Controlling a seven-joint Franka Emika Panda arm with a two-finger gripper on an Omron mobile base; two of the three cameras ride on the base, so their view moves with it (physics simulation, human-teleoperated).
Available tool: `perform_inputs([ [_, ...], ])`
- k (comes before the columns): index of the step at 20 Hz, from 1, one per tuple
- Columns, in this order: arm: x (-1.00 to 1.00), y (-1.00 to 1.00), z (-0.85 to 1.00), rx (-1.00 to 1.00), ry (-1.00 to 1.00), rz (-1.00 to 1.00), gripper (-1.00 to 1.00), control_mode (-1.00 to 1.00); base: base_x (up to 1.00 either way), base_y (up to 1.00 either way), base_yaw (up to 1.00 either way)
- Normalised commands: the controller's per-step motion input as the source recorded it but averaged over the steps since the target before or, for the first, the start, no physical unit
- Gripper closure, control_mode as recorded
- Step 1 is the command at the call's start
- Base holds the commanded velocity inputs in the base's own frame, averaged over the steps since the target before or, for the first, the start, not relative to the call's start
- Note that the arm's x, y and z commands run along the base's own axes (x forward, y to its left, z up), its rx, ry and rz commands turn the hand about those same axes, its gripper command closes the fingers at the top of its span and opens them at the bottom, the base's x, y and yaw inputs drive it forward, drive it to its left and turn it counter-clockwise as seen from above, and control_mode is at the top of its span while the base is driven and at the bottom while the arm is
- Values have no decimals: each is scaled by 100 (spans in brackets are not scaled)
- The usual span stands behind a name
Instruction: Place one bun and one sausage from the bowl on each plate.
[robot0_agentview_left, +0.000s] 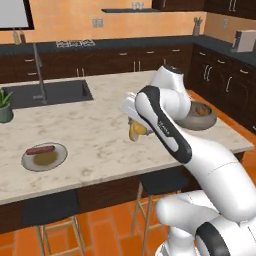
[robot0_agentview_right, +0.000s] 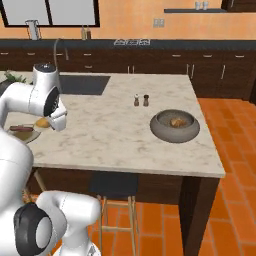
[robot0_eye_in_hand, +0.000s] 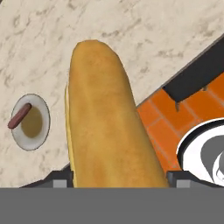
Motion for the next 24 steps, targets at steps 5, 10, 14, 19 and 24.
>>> perform_inputs([
  [5,0,0,0,0,0,0,100,100,37,100,-21],
  [10,0,40,-2,-1,0,-9,100,-100,5,60,-13],
  [14,4,100,-44,-4,9,-26,100,-100,0,0,0],
  [19,49,64,-68,0,21,-39,100,-100,0,0,0],
  [24,57,12,-73,0,16,-39,100,-100,0,0,0],
])
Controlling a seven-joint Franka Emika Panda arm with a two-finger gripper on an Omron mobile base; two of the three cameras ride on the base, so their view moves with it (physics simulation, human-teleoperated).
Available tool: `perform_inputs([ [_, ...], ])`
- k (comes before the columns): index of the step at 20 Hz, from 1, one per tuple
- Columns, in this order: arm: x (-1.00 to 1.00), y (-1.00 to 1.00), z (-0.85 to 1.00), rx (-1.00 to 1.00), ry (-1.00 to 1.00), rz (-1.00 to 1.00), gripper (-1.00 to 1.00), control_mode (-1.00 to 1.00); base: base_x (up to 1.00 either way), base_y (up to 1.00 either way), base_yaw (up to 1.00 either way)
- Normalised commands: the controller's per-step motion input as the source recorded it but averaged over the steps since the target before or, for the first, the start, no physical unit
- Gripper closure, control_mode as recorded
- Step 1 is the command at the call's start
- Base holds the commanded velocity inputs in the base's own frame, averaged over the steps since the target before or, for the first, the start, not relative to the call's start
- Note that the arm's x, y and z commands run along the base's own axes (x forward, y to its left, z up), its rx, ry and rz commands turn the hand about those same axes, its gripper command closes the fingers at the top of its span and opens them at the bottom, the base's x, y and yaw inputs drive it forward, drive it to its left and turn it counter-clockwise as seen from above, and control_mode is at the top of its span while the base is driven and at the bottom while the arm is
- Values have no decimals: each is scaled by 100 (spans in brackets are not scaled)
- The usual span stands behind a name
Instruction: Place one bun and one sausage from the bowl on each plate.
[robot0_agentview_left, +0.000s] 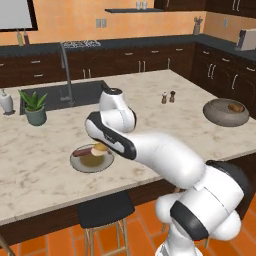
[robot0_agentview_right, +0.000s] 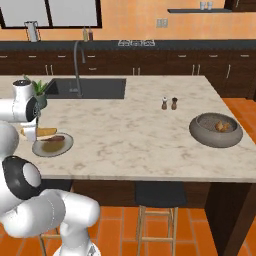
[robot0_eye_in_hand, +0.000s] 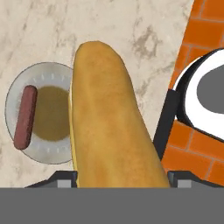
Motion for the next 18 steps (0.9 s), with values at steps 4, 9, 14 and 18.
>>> perform_inputs([
  [4,51,7,-66,0,14,-24,100,-100,0,0,0],
  [9,39,22,-62,0,8,-7,100,-100,0,0,0],
  [14,31,29,-42,-4,3,-4,100,-100,0,0,0],
  [18,42,12,-26,-6,0,-7,100,-100,0,0,0],
])
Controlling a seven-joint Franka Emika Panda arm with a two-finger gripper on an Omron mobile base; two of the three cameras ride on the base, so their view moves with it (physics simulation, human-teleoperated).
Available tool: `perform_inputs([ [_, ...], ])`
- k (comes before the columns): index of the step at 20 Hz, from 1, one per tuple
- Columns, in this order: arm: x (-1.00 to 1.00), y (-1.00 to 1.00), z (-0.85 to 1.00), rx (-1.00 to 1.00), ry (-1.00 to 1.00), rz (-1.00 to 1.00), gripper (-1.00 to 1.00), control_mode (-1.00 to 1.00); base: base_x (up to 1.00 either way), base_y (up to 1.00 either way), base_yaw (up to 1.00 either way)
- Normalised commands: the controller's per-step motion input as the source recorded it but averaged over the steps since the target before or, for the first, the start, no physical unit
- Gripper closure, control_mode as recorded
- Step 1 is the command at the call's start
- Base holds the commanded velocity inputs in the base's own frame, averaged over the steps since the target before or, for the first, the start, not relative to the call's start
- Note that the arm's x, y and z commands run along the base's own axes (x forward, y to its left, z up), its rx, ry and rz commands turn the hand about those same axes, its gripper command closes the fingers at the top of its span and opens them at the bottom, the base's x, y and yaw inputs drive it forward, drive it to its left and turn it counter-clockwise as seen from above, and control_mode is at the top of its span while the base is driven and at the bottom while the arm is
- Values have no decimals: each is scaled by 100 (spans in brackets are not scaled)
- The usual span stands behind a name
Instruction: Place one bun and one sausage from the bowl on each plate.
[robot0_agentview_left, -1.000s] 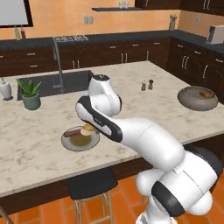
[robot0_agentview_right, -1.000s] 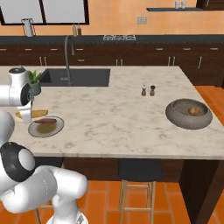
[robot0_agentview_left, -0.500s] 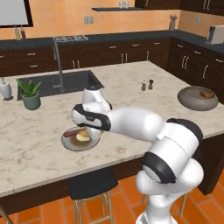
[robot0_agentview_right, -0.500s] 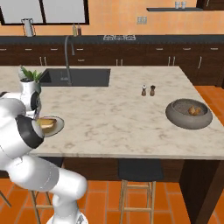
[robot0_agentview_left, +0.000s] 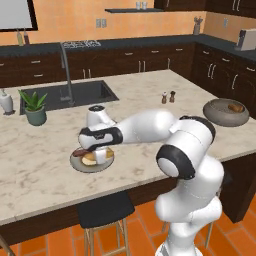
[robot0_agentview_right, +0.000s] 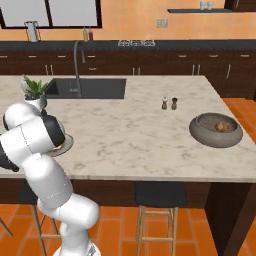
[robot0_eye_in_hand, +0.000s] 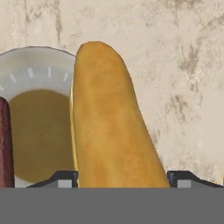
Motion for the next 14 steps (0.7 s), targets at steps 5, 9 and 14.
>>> perform_inputs([
  [5,31,0,-26,-6,3,-7,100,-100,0,0,0],
  [9,21,5,-20,-5,0,-4,-100,-100,0,0,0],
  [14,2,11,2,-1,-2,0,-100,-100,0,0,0],
])
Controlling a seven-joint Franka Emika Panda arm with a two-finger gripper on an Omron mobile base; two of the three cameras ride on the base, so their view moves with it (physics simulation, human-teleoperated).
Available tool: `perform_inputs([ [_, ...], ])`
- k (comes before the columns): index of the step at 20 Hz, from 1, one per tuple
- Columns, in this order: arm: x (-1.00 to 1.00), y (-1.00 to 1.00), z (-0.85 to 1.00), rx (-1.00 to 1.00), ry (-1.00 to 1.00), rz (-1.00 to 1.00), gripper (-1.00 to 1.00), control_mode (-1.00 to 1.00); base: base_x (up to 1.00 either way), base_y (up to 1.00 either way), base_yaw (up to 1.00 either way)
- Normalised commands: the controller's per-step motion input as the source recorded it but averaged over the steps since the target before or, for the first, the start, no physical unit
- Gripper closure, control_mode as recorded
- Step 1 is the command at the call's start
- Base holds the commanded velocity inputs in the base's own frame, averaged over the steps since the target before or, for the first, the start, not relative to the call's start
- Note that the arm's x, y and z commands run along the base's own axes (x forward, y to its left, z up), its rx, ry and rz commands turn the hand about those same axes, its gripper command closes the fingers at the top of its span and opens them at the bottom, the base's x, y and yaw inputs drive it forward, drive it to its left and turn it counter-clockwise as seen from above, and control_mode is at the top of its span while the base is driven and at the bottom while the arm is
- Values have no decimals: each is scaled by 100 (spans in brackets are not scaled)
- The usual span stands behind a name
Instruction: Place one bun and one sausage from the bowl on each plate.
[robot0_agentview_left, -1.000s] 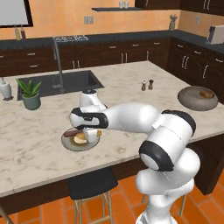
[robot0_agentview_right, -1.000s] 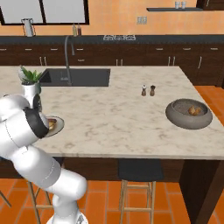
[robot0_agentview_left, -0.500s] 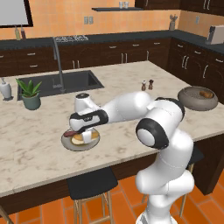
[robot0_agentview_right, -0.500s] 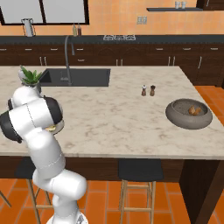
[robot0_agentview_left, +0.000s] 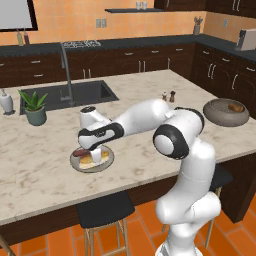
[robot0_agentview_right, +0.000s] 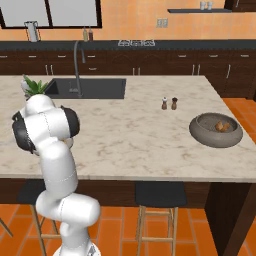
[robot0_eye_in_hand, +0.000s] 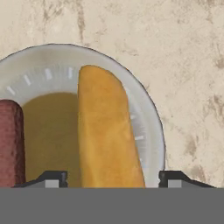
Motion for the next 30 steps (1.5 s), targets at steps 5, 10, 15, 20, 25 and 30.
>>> perform_inputs([
  [5,-39,-3,62,1,-20,0,-100,-100,0,0,0],
  [10,-100,-72,100,15,-24,0,-100,-100,0,0,0],
  [15,-80,-99,100,17,-2,0,-100,-100,0,0,0],
  [20,-86,-82,65,3,0,3,-100,-100,0,0,0],
  [25,-95,-33,25,0,0,1,-100,-100,0,0,0],
  [30,-28,-5,0,-1,0,0,-100,100,-20,-54,0],
])
